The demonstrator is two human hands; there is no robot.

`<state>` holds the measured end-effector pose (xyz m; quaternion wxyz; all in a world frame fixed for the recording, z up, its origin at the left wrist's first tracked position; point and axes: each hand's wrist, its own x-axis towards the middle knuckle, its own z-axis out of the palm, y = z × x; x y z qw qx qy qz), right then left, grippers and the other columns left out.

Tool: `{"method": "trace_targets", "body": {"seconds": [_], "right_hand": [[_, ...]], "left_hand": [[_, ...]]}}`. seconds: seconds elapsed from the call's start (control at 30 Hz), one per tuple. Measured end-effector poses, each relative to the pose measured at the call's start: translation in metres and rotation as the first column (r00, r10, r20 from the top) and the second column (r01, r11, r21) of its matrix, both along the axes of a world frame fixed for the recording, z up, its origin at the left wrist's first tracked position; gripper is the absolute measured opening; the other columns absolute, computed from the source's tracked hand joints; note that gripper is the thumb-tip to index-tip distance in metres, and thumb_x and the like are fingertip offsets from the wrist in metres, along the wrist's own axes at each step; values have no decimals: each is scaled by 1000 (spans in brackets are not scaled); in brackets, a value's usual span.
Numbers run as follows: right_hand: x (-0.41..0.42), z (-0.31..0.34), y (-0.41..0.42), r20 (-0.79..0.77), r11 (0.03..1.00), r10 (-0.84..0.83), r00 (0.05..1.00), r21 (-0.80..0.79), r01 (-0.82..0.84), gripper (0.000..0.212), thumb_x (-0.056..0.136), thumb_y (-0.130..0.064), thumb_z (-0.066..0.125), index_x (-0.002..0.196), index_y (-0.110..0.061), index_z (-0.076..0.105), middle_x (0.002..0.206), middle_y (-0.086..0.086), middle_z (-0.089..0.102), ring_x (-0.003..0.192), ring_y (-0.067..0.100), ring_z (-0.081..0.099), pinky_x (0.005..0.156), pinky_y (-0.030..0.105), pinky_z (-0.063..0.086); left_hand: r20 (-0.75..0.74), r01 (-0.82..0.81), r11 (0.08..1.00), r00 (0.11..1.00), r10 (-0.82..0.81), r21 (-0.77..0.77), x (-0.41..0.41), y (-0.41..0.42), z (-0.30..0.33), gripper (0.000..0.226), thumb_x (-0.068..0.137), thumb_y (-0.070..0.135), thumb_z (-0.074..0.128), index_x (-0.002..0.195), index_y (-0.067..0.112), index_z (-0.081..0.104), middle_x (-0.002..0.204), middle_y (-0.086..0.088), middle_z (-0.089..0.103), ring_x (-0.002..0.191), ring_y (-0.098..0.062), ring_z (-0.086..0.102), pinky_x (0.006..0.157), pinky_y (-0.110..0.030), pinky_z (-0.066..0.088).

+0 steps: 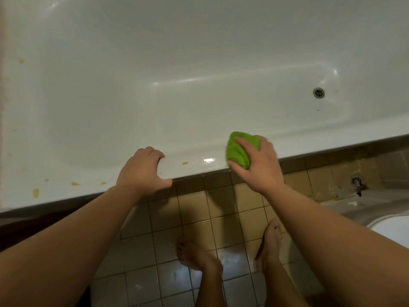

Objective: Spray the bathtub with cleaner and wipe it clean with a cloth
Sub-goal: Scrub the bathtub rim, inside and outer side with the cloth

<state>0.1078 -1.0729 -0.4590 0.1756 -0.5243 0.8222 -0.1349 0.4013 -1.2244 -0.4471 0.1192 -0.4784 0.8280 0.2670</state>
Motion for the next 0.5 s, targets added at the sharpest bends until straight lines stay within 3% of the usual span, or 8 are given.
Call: {"method": "trace_targets", "body": {"seconds": [0.13,0.2,0.27,0.37,0.43,0.5], "right_hand": [[-12,0,-10,-80,949,-311,947,21,314,63,88,-57,62,145,-34,49,133,14,42,122,36,41,108,46,37],[7,0,-29,-131,928,-359,924,58,369,61,86,-58,57,141,-30,53,130,15,44,120,38,42,108,47,37],[39,-1,-47,-133,952,-275,952,97,289,60,84,-60,55,137,-31,55,127,14,45,117,38,44,105,47,38],[90,0,-56,-42,997,12,999,79,-8,64,86,-65,56,143,-37,49,130,12,46,117,35,44,104,46,40],[104,1,-47,19,979,202,979,19,-202,67,88,-66,60,147,-38,46,135,14,47,121,34,43,107,47,39],[89,1,-35,41,957,290,956,-27,-289,68,89,-67,62,149,-38,46,139,16,47,126,35,43,109,49,40]], "left_hand": [[-31,-23,1000,999,22,-18,9,2,-4,72,73,51,79,134,22,56,123,5,54,117,-17,46,94,-32,43],[-54,-30,999,998,28,-25,10,4,-6,72,73,51,80,135,21,56,124,4,55,117,-18,47,94,-32,43],[-65,-34,999,997,33,-17,11,3,-6,73,73,51,80,135,21,56,125,4,55,117,-18,47,94,-32,43],[-63,-21,1000,998,21,2,14,0,-6,74,73,52,80,136,22,56,126,4,55,117,-18,48,94,-33,44],[-64,-12,1000,998,13,10,18,-2,-6,76,72,53,81,137,22,55,126,4,55,117,-17,47,93,-33,45],[-45,-14,999,999,15,29,22,-5,-5,77,73,54,80,139,24,53,129,6,54,120,-16,46,96,-33,45]]}}
